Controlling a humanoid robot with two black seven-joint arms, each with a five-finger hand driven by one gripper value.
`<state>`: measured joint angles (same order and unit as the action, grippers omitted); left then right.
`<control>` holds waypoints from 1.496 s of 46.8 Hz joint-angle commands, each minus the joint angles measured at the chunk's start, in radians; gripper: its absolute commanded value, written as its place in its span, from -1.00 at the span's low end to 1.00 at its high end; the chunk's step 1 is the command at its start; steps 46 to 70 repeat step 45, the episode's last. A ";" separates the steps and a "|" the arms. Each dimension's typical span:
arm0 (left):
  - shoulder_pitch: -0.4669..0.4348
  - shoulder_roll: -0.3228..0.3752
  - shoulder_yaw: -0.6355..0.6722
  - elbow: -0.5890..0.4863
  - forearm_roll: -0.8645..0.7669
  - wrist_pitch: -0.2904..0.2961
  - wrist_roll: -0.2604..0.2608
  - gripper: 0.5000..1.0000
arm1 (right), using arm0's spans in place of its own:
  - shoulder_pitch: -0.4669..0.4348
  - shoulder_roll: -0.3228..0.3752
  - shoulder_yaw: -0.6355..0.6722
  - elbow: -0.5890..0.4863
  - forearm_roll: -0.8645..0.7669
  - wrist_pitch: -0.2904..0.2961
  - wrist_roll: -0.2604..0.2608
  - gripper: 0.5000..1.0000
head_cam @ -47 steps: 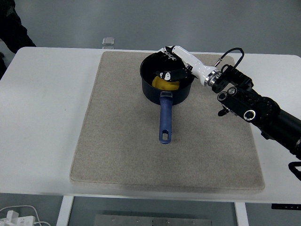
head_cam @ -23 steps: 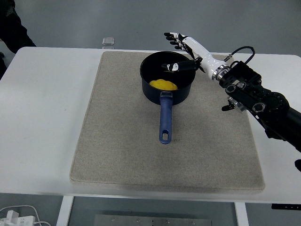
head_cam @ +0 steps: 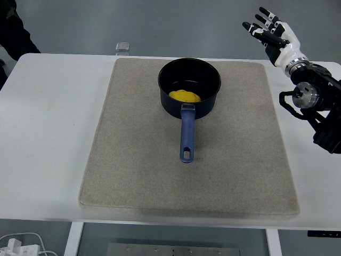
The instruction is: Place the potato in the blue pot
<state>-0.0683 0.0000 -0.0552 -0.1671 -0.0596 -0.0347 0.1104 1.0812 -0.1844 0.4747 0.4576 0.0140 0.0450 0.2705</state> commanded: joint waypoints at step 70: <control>-0.001 0.000 0.002 -0.014 0.001 0.001 0.000 0.99 | -0.101 0.028 0.093 -0.005 0.109 -0.005 0.065 0.65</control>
